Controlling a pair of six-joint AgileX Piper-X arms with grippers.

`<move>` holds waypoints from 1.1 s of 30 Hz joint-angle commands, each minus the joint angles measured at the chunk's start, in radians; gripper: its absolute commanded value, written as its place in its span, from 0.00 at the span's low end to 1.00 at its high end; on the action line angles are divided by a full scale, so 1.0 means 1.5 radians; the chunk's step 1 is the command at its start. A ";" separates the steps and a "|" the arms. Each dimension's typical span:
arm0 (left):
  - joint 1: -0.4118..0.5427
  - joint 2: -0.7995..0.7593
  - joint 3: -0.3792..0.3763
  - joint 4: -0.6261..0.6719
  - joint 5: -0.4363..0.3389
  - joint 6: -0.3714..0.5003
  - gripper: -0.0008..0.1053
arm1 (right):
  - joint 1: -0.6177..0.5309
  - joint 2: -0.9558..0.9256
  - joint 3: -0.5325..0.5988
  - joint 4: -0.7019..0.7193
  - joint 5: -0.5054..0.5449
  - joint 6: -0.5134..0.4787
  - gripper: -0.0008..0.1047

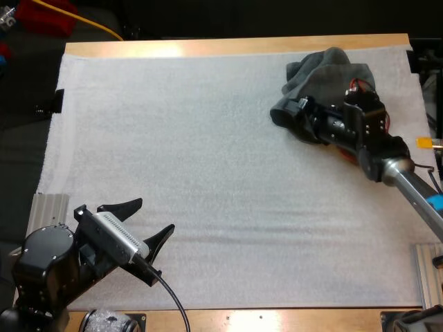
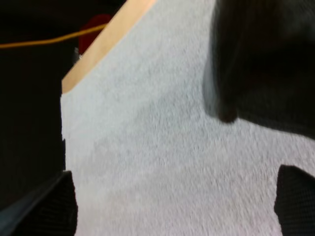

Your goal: Pick towel from pile, fold and stack

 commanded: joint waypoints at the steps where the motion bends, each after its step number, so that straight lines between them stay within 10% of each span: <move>1: -0.002 0.000 -0.005 -0.003 0.004 0.001 0.61 | 0.001 0.010 -0.011 -0.017 0.000 0.008 0.76; 17: -0.002 0.000 -0.005 -0.003 0.004 0.001 0.61 | 0.001 0.171 -0.144 -0.029 0.000 0.027 0.74; 33: -0.002 0.000 -0.005 -0.003 0.010 0.001 0.61 | 0.001 0.203 -0.146 -0.016 -0.022 0.027 0.03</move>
